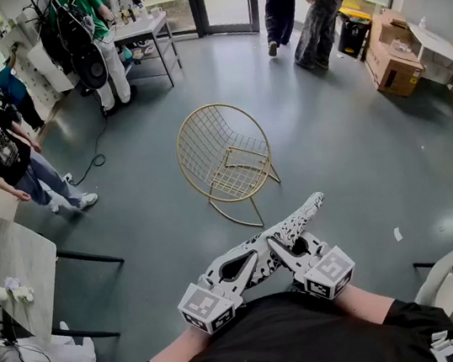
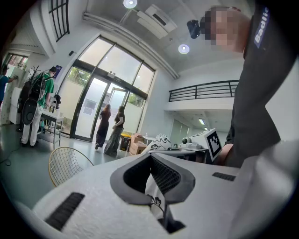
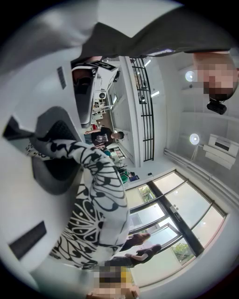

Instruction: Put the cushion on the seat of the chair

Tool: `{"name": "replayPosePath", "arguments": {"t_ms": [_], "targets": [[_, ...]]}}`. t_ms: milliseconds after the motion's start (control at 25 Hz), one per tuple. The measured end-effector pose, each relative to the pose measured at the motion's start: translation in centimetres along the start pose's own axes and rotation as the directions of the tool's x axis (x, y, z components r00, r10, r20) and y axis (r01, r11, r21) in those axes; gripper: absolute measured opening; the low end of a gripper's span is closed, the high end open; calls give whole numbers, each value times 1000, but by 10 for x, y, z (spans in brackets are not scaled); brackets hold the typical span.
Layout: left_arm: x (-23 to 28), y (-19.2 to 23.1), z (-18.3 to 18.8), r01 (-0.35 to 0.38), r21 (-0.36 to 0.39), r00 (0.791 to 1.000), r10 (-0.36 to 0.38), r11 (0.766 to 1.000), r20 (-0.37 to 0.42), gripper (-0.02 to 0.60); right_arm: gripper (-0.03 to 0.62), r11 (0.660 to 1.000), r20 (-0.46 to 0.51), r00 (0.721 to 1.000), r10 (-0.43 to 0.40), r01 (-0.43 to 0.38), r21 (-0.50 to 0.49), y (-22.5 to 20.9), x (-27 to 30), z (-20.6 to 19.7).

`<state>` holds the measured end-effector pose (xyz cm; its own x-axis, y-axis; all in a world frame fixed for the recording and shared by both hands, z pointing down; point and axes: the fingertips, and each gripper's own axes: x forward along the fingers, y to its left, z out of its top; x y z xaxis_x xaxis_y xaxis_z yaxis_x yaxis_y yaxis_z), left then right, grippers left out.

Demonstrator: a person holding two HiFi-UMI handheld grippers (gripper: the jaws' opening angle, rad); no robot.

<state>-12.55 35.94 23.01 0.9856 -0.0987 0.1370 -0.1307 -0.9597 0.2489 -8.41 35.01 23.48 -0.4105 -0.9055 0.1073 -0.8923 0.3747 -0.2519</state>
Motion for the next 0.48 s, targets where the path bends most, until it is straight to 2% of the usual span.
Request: {"name": "replayPosePath", "arguments": {"t_ms": [480], "targets": [[3, 0, 0, -1, 4, 1000, 1, 1000, -1, 17, 41, 1000, 1, 1000, -3, 3, 0, -3, -1, 0]]}}
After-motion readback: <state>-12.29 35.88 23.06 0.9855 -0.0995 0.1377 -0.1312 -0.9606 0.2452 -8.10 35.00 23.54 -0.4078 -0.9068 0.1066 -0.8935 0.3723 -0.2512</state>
